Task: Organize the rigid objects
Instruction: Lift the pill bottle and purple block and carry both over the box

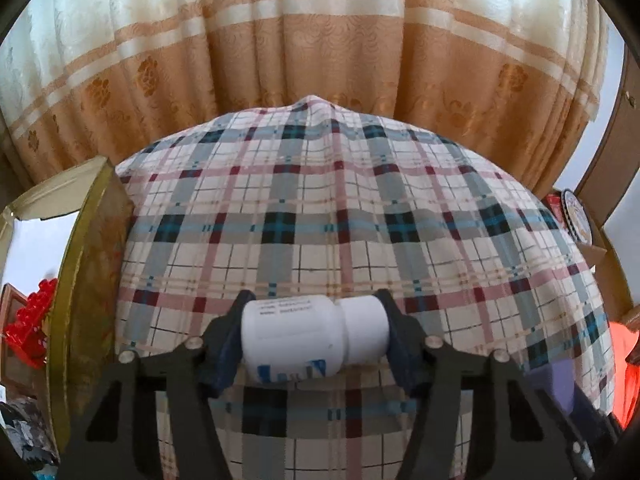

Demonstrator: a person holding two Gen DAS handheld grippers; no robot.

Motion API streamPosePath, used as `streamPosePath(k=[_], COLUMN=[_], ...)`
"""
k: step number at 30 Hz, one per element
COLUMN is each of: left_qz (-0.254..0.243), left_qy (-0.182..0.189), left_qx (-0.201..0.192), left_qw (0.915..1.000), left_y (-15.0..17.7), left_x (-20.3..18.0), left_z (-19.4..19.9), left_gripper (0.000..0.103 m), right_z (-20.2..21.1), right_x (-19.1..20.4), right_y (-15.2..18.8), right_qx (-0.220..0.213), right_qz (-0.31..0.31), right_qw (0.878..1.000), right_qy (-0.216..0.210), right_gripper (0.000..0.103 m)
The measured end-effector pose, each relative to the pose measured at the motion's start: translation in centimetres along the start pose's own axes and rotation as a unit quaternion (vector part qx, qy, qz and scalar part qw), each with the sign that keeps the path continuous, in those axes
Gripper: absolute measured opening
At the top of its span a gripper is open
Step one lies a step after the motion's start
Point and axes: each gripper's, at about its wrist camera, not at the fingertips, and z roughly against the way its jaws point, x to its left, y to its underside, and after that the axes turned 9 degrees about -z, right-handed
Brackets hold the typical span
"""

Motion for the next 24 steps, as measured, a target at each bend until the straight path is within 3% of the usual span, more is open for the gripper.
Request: streamPosePath(k=[8,24], left_qz=[-0.032,-0.037], left_qy=[-0.015,0.015], left_qx=[-0.004,-0.038], left_qw=[0.9994,0.9985], left_y=[1.4,4.9], left_x=[-1.1,0.4], left_z=[1.5,7.8], left_gripper=[0.061,0.061], right_z=[0.1,0.1], right_x=[-0.3,-0.1], right_y=[-0.1,-0.1], right_qx=[-0.003,-0.01], right_qz=[-0.01,-0.007], right_qw=[1.0,0.999], right_qy=[0.003,0.038], right_gripper=[0.043,0.043])
